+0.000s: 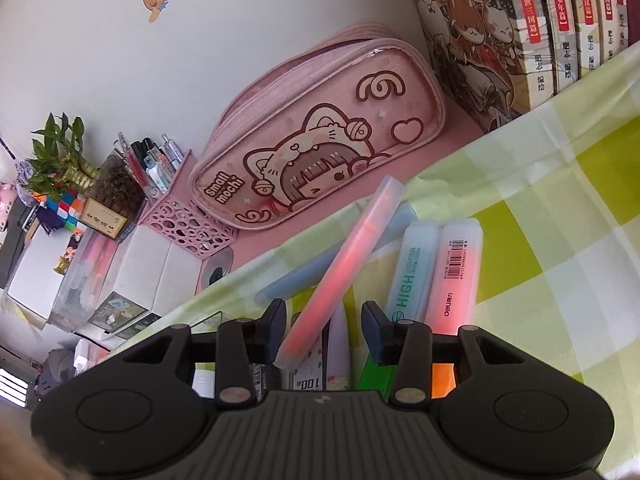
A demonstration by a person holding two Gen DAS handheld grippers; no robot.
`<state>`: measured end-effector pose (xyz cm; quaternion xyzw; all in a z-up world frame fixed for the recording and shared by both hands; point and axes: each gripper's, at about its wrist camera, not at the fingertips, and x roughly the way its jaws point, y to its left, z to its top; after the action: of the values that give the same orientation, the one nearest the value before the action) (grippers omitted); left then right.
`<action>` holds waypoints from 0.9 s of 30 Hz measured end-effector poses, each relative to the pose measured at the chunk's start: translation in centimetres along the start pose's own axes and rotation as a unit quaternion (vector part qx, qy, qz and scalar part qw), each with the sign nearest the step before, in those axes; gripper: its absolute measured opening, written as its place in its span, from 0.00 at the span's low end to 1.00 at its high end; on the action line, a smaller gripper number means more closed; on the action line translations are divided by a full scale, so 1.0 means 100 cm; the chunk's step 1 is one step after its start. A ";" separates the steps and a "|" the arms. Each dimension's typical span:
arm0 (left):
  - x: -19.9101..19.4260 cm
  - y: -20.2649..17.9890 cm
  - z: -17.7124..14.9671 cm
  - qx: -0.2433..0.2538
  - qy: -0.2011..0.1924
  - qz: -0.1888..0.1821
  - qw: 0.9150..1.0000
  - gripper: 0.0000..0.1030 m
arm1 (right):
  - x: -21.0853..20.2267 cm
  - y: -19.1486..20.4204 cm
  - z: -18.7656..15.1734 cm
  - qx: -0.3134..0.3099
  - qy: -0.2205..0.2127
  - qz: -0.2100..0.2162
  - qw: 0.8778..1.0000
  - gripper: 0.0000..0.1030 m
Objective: Organize stationery
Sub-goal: 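Release the purple pen and move the right gripper to the pink highlighter, then grasp the pink highlighter with the right gripper and lift it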
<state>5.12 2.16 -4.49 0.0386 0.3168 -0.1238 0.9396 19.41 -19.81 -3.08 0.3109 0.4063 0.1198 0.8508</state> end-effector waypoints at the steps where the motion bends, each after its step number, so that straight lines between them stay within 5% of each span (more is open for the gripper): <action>1: 0.000 0.000 0.000 0.000 0.000 0.000 1.000 0.80 | 0.003 0.000 0.000 0.003 0.001 0.000 1.000 0.42; 16: 0.000 0.000 0.000 0.000 0.000 0.001 1.000 0.81 | 0.014 0.003 0.004 -0.001 -0.022 -0.014 1.000 0.41; 27: 0.000 0.000 0.000 0.000 0.000 0.001 1.000 0.81 | 0.005 -0.012 0.000 0.046 0.007 0.016 0.999 0.22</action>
<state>5.12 2.13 -4.49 0.0388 0.3168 -0.1233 0.9397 19.72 -20.53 -4.14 0.3551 0.4119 0.1168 0.8310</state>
